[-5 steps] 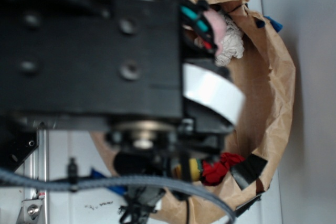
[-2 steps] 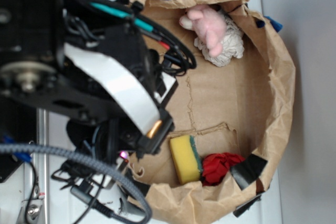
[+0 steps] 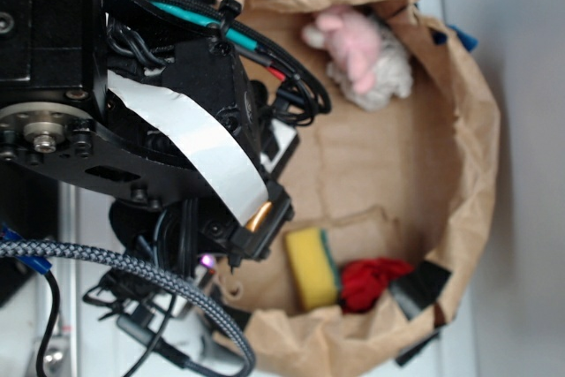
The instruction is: Grab the green sponge.
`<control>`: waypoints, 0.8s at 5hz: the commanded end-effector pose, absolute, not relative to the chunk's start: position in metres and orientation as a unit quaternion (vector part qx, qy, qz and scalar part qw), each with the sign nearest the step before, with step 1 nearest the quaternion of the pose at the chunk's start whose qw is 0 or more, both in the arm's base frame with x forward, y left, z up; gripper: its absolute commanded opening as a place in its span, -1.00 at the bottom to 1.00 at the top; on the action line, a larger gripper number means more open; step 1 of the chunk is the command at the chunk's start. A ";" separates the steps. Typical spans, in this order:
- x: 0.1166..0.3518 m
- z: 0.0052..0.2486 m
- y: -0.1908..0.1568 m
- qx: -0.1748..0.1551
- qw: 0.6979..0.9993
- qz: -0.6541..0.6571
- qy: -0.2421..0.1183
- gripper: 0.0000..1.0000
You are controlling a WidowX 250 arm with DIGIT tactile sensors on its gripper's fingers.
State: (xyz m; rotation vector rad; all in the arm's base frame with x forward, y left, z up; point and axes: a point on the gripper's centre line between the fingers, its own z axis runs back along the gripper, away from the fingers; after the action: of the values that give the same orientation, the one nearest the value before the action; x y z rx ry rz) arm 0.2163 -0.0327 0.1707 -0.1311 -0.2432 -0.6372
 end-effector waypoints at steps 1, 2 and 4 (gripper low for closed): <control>0.259 0.187 -0.023 -0.126 0.929 -0.316 -0.148 1.00; 0.273 0.178 -0.018 -0.127 0.928 -0.316 -0.152 1.00; 0.273 0.122 -0.019 -0.093 0.916 -0.369 -0.128 1.00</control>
State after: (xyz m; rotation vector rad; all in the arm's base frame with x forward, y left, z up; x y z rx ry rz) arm 0.2725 -0.0090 0.1081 -0.2081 -0.2246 -0.7299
